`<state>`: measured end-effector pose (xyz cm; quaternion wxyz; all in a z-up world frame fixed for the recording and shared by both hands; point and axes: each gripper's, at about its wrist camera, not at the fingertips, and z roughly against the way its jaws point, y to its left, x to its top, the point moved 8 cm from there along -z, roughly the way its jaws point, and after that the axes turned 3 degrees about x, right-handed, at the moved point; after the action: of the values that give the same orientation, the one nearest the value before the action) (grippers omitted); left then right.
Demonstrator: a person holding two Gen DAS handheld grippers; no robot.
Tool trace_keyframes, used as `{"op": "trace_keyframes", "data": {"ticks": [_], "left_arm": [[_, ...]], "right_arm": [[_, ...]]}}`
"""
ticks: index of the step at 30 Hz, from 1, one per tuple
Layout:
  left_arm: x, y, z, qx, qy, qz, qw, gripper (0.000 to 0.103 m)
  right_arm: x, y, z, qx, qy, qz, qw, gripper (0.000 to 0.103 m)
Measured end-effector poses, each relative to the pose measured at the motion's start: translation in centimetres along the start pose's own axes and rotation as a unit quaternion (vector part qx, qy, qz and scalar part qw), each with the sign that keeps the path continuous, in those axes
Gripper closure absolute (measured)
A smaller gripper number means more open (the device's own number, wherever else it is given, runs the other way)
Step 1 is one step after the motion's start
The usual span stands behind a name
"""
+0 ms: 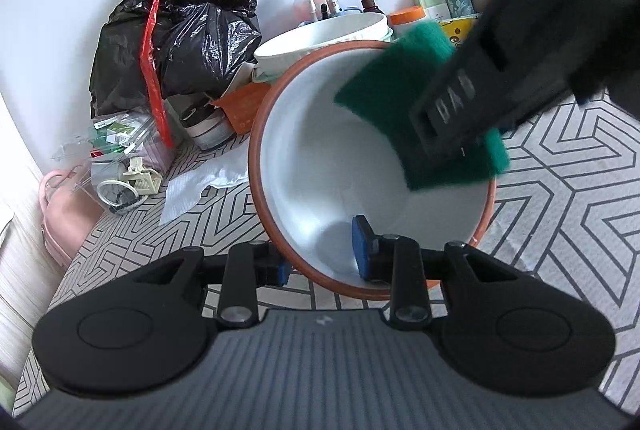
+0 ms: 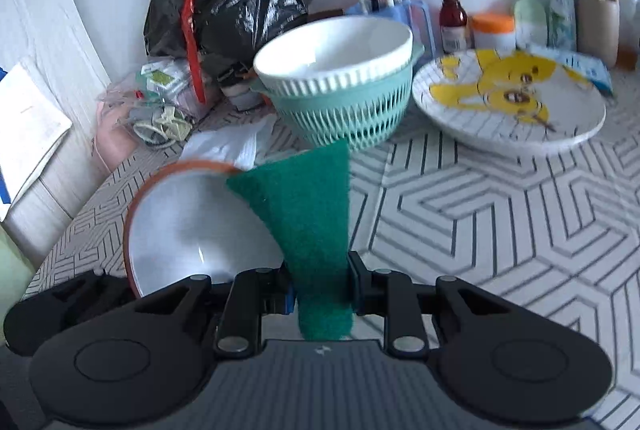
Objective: Clean bowl
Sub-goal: 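Keep scrubbing inside the bowl with the right gripper while the left gripper holds it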
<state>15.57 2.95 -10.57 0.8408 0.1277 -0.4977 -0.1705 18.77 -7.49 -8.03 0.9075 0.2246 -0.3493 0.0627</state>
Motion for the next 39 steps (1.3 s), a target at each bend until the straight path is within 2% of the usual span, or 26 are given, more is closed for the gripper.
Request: {"op": "trace_keyframes", "data": {"ticks": [4, 11, 17, 22, 30, 39], "left_arm": [[-0.2, 0.0, 0.1, -0.004, 0.003, 0.009, 1.0, 0.074], [-0.3, -0.1, 0.1, 0.001, 0.005, 0.007, 1.0, 0.072], [-0.3, 0.4, 0.0, -0.006, 0.008, 0.017, 0.9998, 0.072], [-0.2, 0.5, -0.2, -0.006, 0.008, 0.017, 0.9998, 0.072], [-0.4, 0.7, -0.1, -0.012, 0.009, 0.022, 0.9996, 0.072], [-0.3, 0.5, 0.0, -0.006, 0.007, 0.014, 0.9999, 0.072]], "right_arm": [[-1.5, 0.7, -0.1, 0.011, -0.003, -0.011, 1.0, 0.078], [-0.9, 0.4, -0.3, 0.019, 0.016, -0.015, 1.0, 0.077], [1.0, 0.1, 0.5, -0.008, 0.002, -0.013, 1.0, 0.077], [2.6, 1.7, 1.8, -0.037, -0.022, 0.028, 0.999, 0.077], [4.0, 3.3, 2.7, -0.048, -0.034, 0.063, 0.996, 0.075], [2.4, 1.2, 0.2, -0.041, 0.002, 0.014, 0.999, 0.075]]}}
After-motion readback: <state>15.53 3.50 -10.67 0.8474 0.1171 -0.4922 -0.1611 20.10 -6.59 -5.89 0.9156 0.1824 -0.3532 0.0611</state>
